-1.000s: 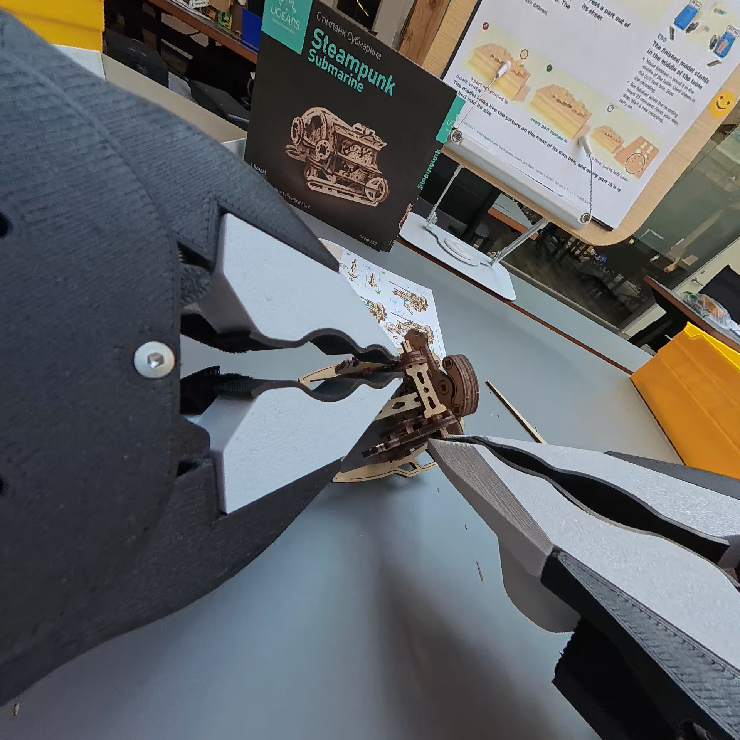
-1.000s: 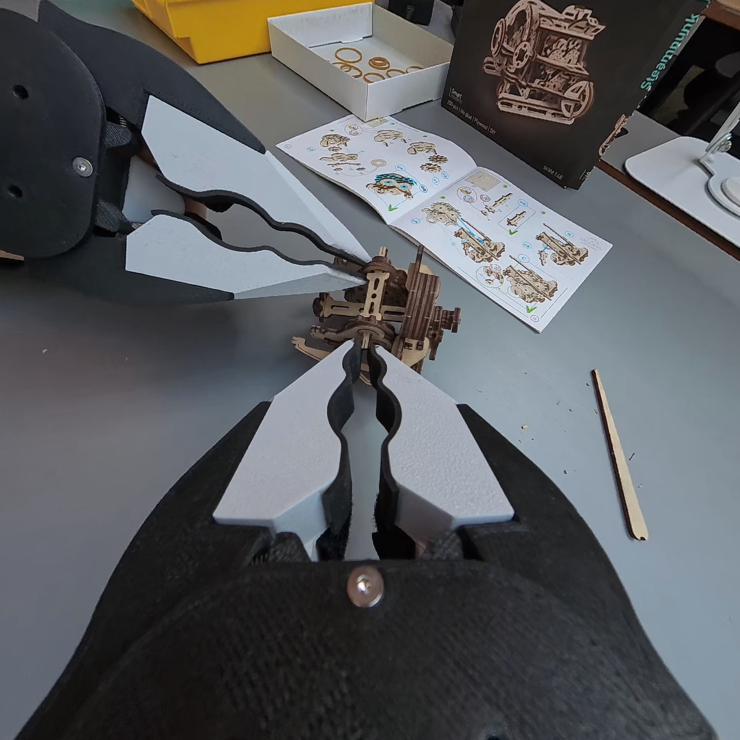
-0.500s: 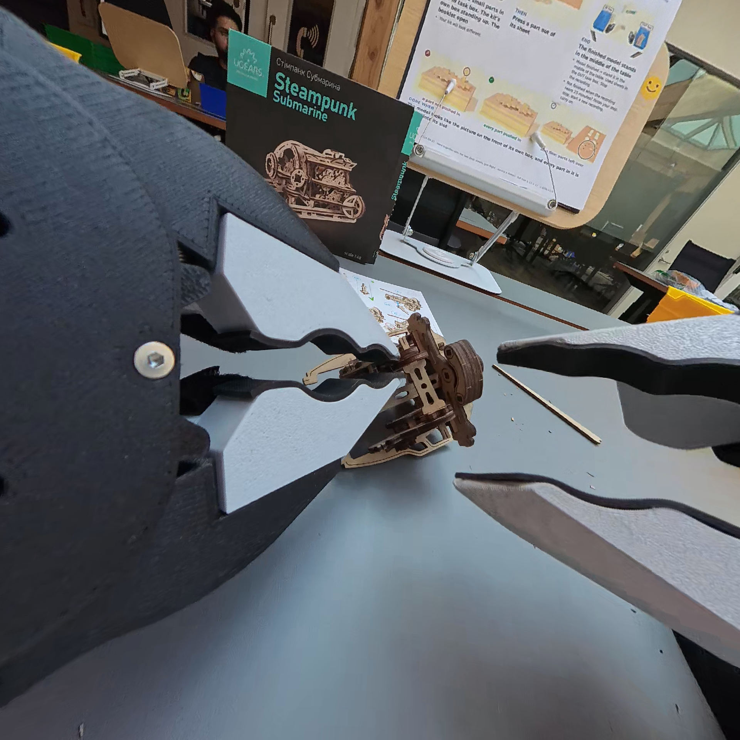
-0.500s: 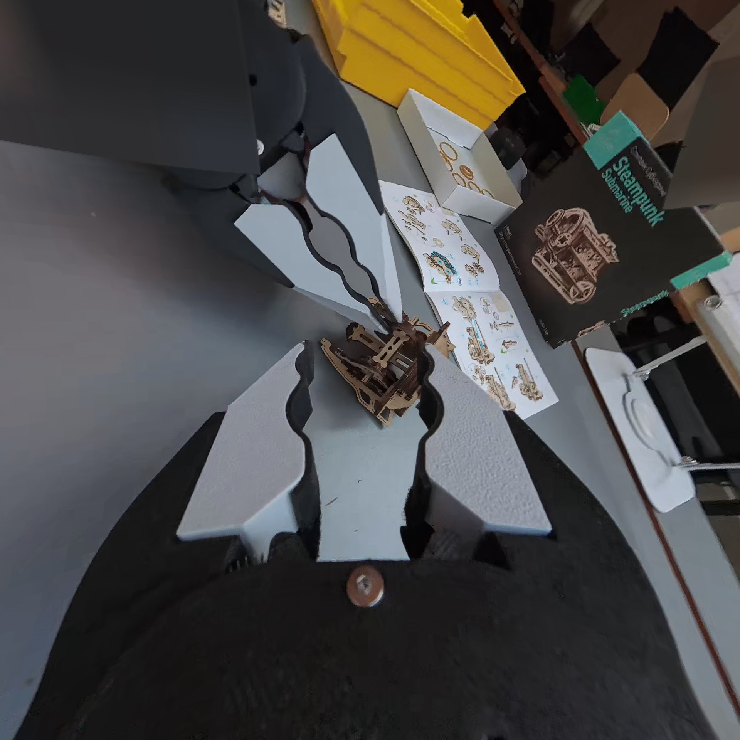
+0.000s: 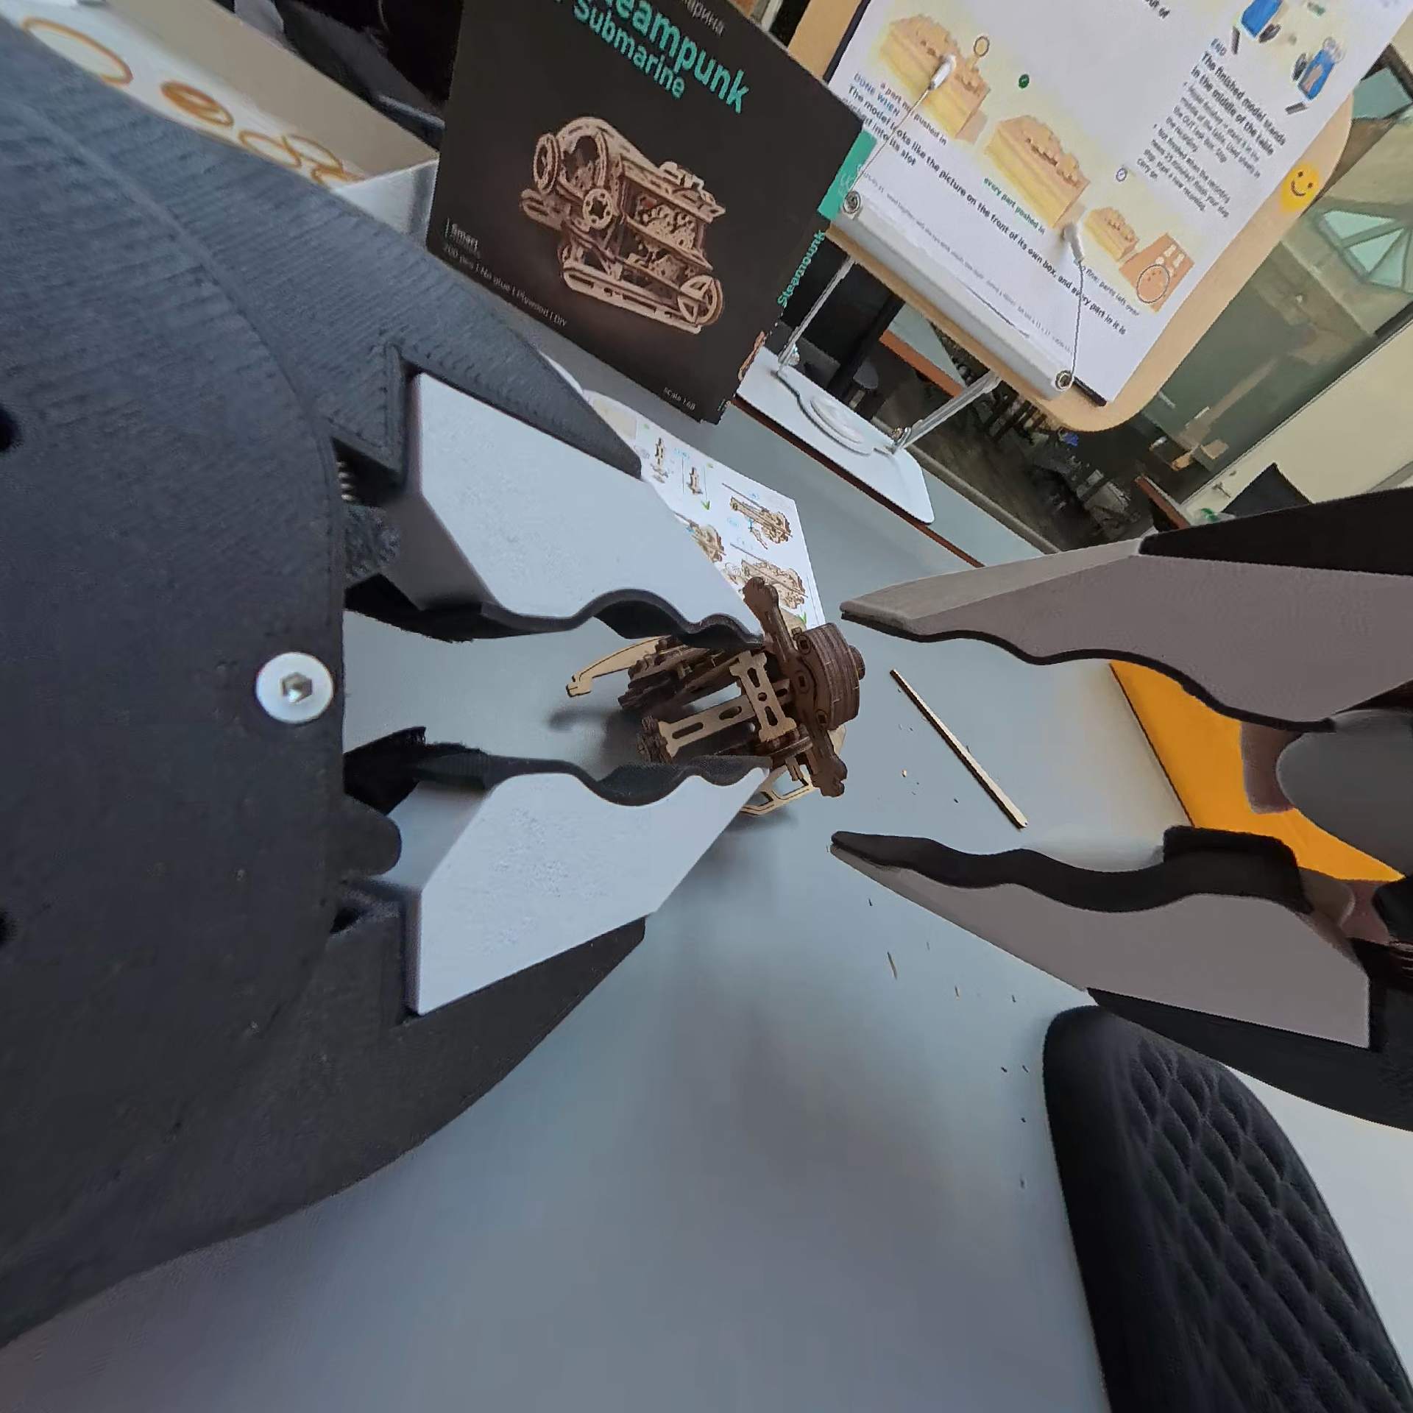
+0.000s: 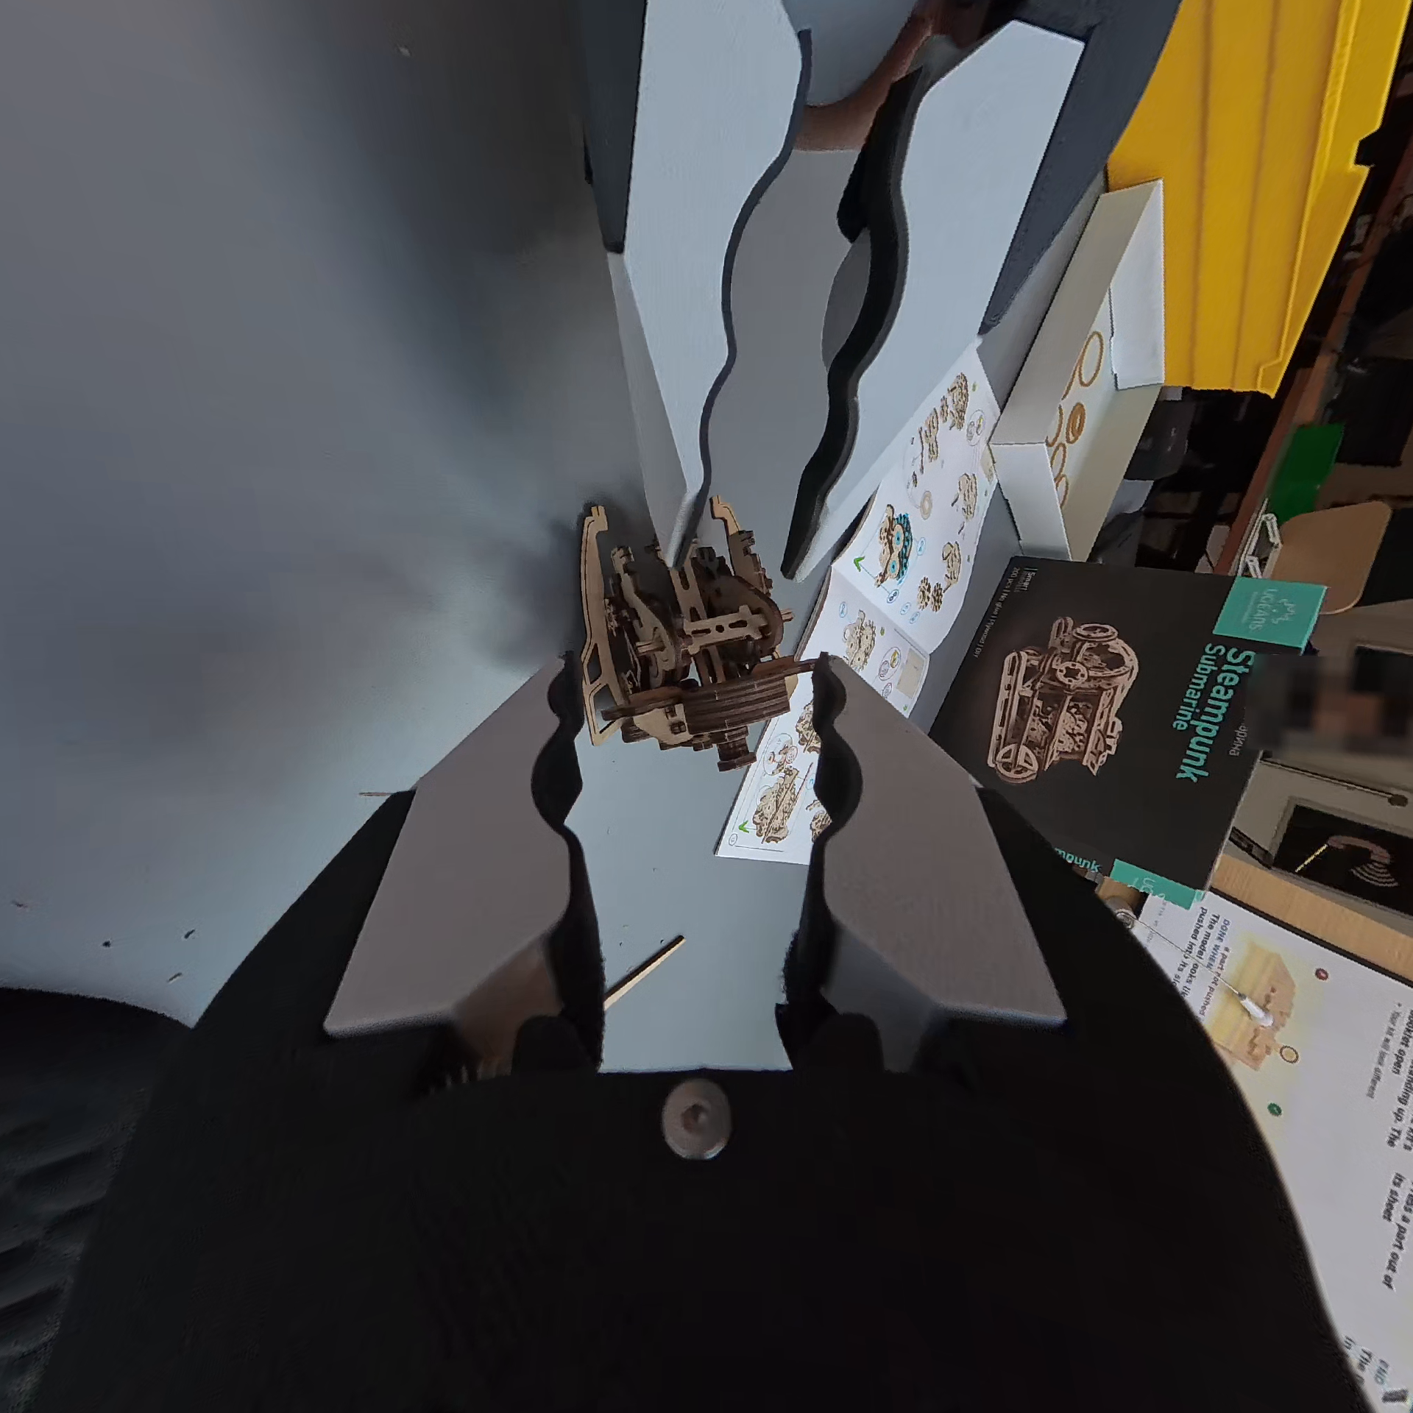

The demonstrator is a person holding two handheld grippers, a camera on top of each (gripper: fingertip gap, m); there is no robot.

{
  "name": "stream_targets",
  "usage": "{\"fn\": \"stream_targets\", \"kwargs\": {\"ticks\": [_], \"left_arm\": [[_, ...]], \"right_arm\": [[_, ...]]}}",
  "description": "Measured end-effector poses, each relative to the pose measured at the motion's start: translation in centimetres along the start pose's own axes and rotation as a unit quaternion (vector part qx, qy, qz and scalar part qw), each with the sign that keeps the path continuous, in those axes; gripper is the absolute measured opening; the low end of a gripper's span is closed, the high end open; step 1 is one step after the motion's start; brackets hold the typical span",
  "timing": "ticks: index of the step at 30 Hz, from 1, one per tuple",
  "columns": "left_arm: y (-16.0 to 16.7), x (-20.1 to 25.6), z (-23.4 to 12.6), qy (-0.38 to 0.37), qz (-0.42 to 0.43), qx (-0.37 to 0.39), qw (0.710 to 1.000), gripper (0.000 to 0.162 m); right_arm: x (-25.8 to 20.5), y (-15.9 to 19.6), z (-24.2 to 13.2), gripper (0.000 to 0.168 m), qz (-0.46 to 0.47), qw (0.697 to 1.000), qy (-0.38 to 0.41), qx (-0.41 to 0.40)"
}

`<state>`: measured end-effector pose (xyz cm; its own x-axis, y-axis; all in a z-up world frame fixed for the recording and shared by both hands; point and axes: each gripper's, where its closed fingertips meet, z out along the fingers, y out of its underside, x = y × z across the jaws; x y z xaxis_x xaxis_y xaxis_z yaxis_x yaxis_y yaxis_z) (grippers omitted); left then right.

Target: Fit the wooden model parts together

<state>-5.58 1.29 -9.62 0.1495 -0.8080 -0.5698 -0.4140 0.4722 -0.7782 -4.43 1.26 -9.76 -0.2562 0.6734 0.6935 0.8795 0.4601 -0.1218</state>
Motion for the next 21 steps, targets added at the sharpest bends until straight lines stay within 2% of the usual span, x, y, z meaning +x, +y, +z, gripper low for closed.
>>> {"fn": "stream_targets", "kwargs": {"ticks": [4, 6, 8, 10, 12, 14, 17, 19, 21], "left_arm": [[0.6, -0.4, 0.0, 0.008, -0.058, -0.009, 0.998, 0.033], [1.2, -0.9, 0.0, 0.003, -0.077, -0.018, 0.997, 0.033], [1.7, -1.2, 0.0, 0.006, -0.106, -0.026, 0.994, 0.029], [1.9, -1.7, 0.0, 0.008, -0.142, -0.025, 0.989, 0.023], [2.3, -2.5, -0.1, 0.008, -0.174, -0.029, 0.984, 0.009], [2.9, -3.6, -0.3, 0.01, -0.183, -0.044, 0.982, 0.004], [3.3, -3.8, -0.4, 0.082, -0.162, -0.073, 0.981, 0.002], [3.6, -4.4, 0.0, 0.13, -0.143, -0.085, 0.977, 0.002], [3.0, -5.0, 0.7, 0.179, -0.149, -0.053, 0.971, 0.001]], "right_arm": [[0.6, 0.6, 0.3, 0.058, 0.033, 0.999, -0.024, 0.005], [1.3, 0.6, 0.1, 0.053, 0.084, 0.996, -0.009, 0.029], [2.1, 0.5, -0.5, 0.041, 0.17, 0.983, 0.017, 0.069], [2.5, -0.1, -1.4, 0.032, 0.278, 0.951, 0.025, 0.134], [2.8, -0.3, -2.2, 0.022, 0.386, 0.903, 0.033, 0.188], [2.7, -0.3, -2.8, 0.022, 0.459, 0.862, 0.039, 0.213], [2.5, -1.5, -2.8, 0.022, 0.531, 0.813, 0.05, 0.233], [2.0, -1.8, -1.7, 0.022, 0.542, 0.813, 0.065, 0.201], [1.6, -1.5, -0.6, 0.021, 0.513, 0.84, 0.103, 0.143]]}}
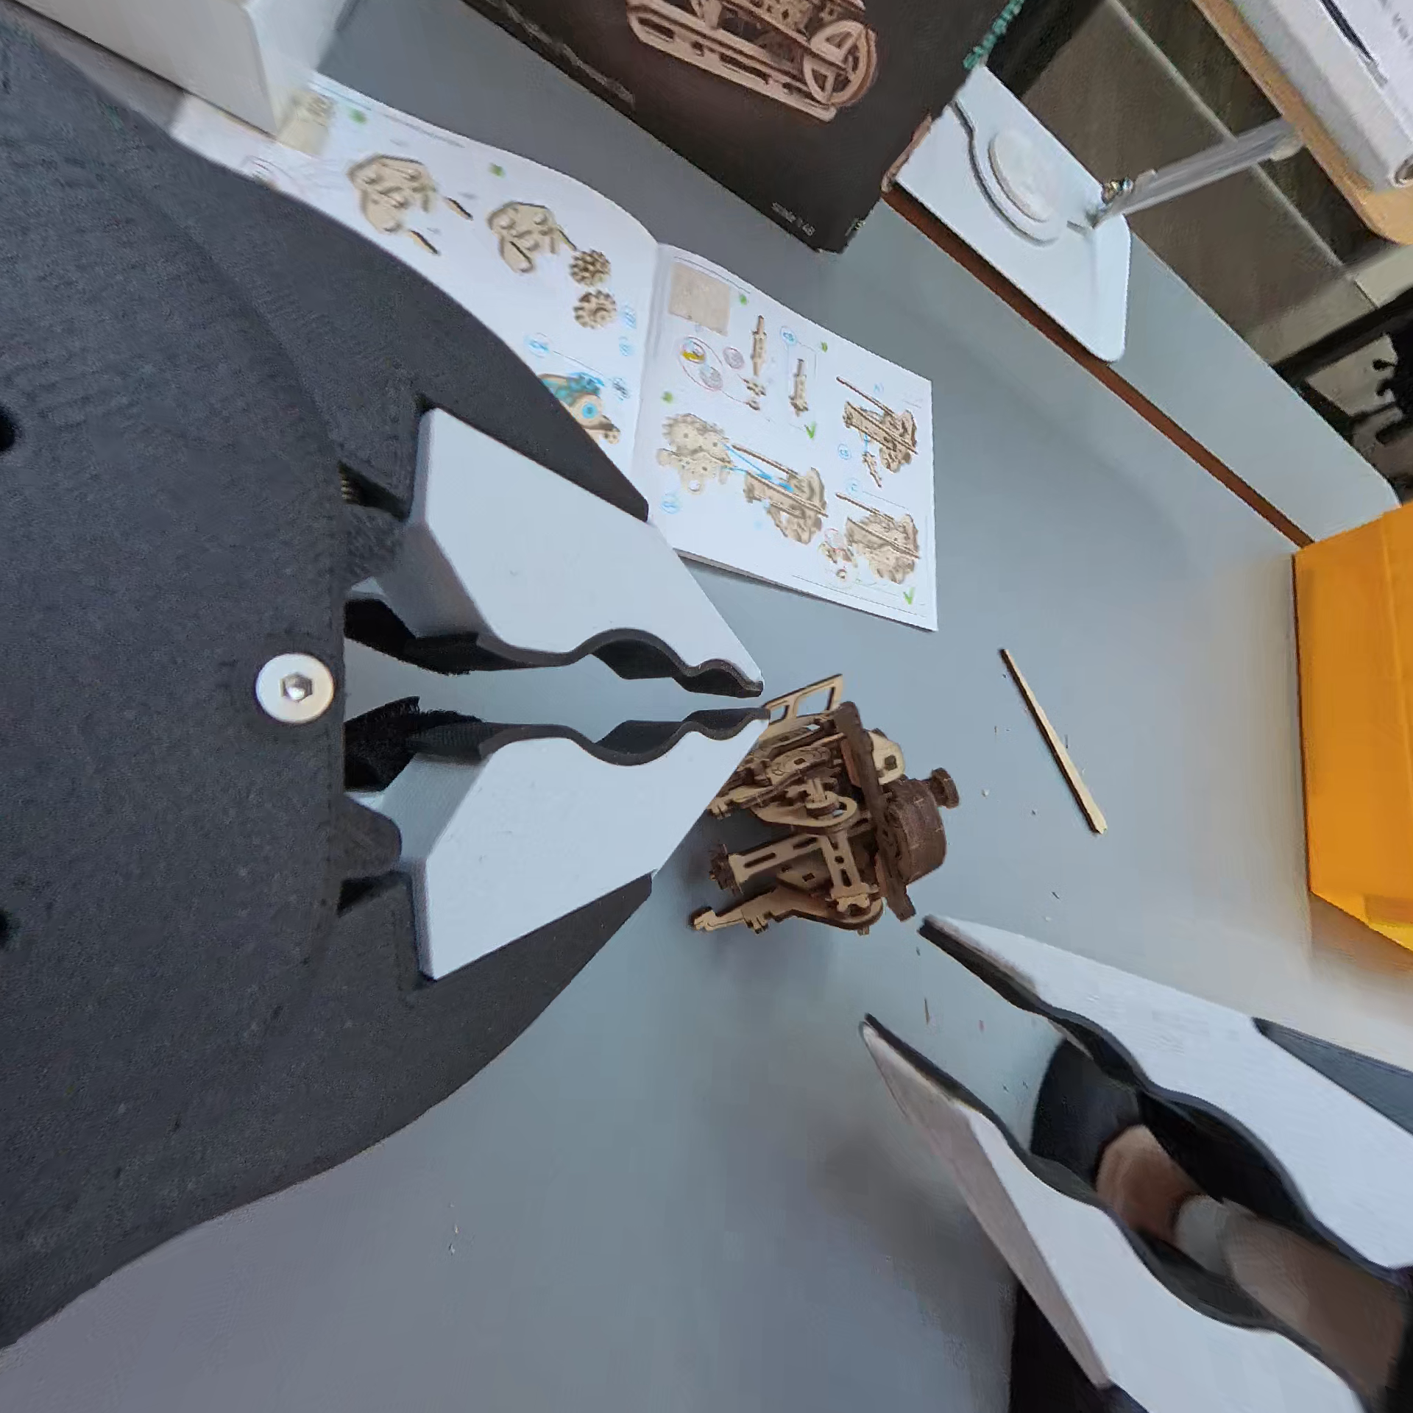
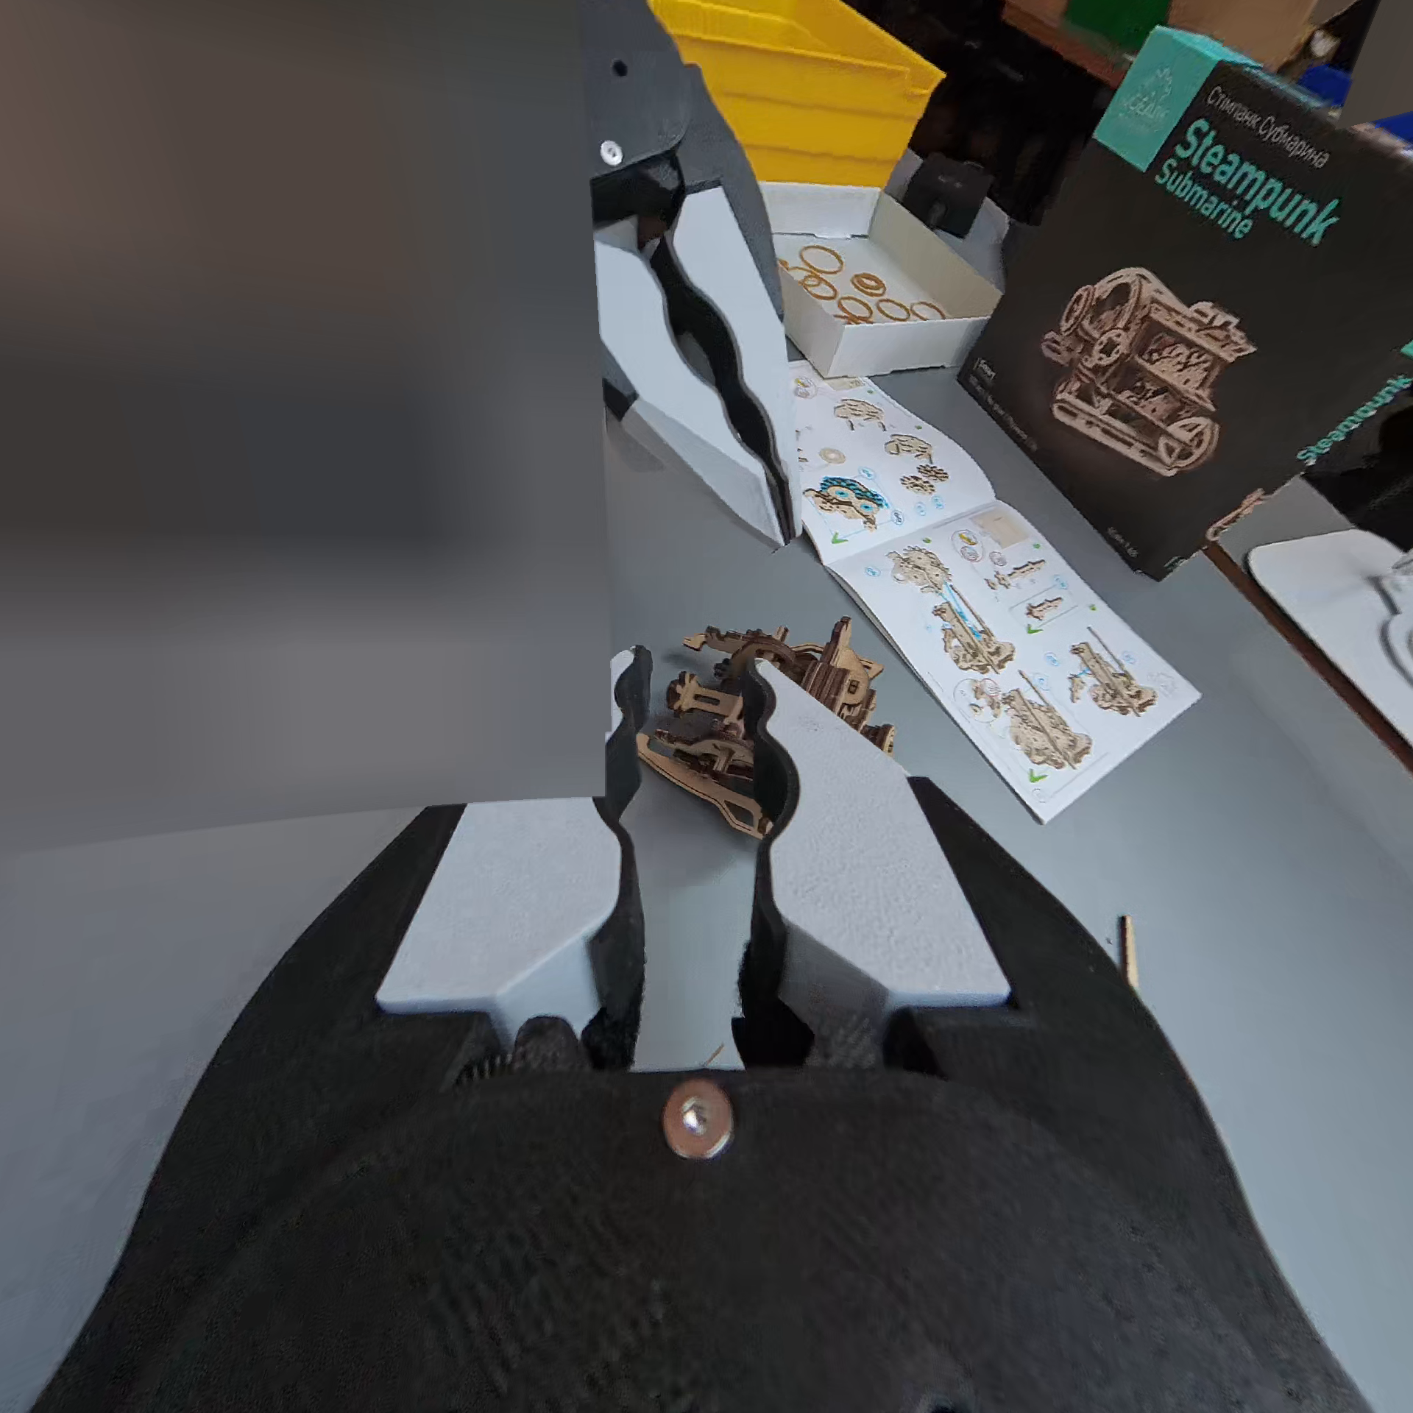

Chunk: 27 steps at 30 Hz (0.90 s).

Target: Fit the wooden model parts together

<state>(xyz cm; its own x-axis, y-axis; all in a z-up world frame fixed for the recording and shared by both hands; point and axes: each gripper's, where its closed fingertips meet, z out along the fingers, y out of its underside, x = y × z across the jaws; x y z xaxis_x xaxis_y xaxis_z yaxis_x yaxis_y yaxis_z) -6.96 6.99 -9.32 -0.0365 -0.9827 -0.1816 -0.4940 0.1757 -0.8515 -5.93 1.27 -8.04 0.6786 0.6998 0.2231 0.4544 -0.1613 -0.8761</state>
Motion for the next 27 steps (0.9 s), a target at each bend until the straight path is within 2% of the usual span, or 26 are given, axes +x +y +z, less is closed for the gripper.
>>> {"fn": "stream_targets", "kwargs": {"ticks": [3, 5, 8, 11, 16, 18, 23, 27], "left_arm": [[-1.7, 0.4, 0.3, 0.12, -0.057, 0.052, 0.99, 0.0], [-1.9, 0.7, 0.5, 0.176, -0.075, 0.05, 0.98, 0.0], [-1.1, 0.6, 1.2, 0.194, -0.065, 0.024, 0.979, 0.0], [-0.8, 1.4, 1.8, 0.214, -0.055, 0.021, 0.975, 0.005], [-1.3, 1.6, 2.6, 0.22, -0.091, 0.053, 0.97, 0.004], [-1.3, 1.5, 2.9, 0.225, -0.115, 0.055, 0.966, 0.003], [-1.4, 1.8, 3.4, 0.225, -0.137, 0.054, 0.963, 0.001], [-1.5, 2.1, 3.5, 0.232, -0.155, 0.055, 0.959, 0.0]], "right_arm": [[0.5, 0.4, 0.8, 0.019, -0.085, 0.994, 0.066, -0.031], [0.8, 0.9, 1.4, 0.016, -0.112, 0.988, 0.088, -0.053], [1.3, 1.9, 2.1, 0.015, -0.12, 0.984, 0.106, -0.083], [2.7, 2.7, 1.7, 0.009, -0.18, 0.966, 0.147, -0.114], [4.5, 4.3, 0.9, 0.01, -0.256, 0.94, 0.165, -0.152], [3.9, 4.4, 1.2, 0.017, -0.276, 0.942, 0.135, -0.132], [4.3, 4.2, 1.6, 0.015, -0.29, 0.937, 0.142, -0.132], [4.4, 3.7, 1.7, 0.006, -0.287, 0.939, 0.146, -0.119]]}}
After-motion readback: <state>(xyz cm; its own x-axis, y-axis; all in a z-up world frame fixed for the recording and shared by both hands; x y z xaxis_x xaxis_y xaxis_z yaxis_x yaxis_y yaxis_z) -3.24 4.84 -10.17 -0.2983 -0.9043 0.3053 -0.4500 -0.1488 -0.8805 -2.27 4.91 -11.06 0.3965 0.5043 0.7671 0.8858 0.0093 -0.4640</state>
